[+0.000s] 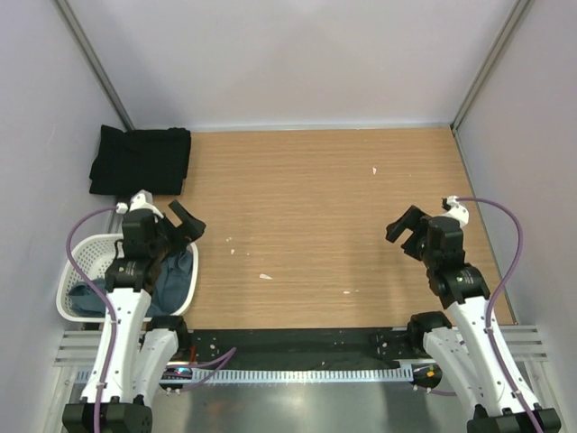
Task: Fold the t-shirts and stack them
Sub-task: Reset both grippers
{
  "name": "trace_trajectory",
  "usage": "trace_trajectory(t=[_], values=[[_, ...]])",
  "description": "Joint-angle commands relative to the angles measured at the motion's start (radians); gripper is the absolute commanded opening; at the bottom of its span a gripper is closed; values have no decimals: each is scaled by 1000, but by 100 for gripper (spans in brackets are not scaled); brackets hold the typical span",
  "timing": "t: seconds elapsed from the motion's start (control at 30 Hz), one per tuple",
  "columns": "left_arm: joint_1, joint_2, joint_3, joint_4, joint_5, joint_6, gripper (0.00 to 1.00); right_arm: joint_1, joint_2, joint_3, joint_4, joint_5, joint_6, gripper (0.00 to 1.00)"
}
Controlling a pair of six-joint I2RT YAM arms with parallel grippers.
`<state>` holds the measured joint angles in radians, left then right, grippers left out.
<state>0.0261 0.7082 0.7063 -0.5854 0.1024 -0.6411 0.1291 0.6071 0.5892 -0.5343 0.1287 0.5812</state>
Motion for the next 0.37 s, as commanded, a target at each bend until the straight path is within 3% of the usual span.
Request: trace_trajectory(t=[0.0,0.33], values=[[-3,-19,2,-17,-18,-25,100,4,16,-2,89,25,43,100],[-3,-6,19,-16,-17,-13,100,4,45,93,91,20,-37,100]])
